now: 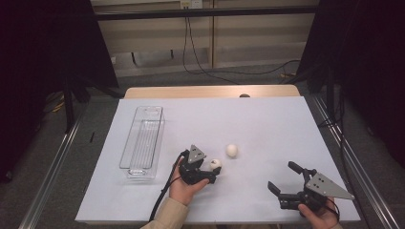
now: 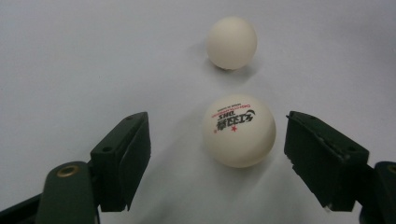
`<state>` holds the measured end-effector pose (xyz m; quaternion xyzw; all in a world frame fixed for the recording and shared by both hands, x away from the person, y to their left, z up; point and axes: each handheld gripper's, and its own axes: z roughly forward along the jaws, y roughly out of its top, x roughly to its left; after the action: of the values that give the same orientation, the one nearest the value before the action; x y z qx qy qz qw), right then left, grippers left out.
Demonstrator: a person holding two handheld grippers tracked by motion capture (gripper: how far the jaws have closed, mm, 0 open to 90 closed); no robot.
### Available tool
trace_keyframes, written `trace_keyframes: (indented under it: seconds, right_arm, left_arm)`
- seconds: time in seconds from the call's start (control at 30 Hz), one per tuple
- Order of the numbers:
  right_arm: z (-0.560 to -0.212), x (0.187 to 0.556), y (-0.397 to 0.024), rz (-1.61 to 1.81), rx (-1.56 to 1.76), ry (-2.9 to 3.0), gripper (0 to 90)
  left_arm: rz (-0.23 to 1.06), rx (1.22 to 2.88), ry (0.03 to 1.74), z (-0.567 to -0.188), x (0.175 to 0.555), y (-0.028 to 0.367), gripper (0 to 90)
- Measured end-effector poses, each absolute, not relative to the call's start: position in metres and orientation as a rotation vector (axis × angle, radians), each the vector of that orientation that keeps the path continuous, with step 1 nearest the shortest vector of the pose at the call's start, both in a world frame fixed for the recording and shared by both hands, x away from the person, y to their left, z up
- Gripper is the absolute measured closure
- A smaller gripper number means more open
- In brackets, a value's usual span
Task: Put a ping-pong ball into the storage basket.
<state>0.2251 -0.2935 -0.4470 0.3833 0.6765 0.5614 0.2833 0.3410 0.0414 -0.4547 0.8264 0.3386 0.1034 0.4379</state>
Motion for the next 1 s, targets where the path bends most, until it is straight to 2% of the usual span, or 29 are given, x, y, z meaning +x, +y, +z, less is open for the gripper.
trace_keyframes:
  seconds: [1.0]
  right_arm:
    - [-0.4474, 0.2255, -0.2947, 1.494, 1.022, 1.815, 1.5]
  left_arm:
    - [0.229, 2.075, 0.806, -0.4568, 0.343, 0.0351, 34.4]
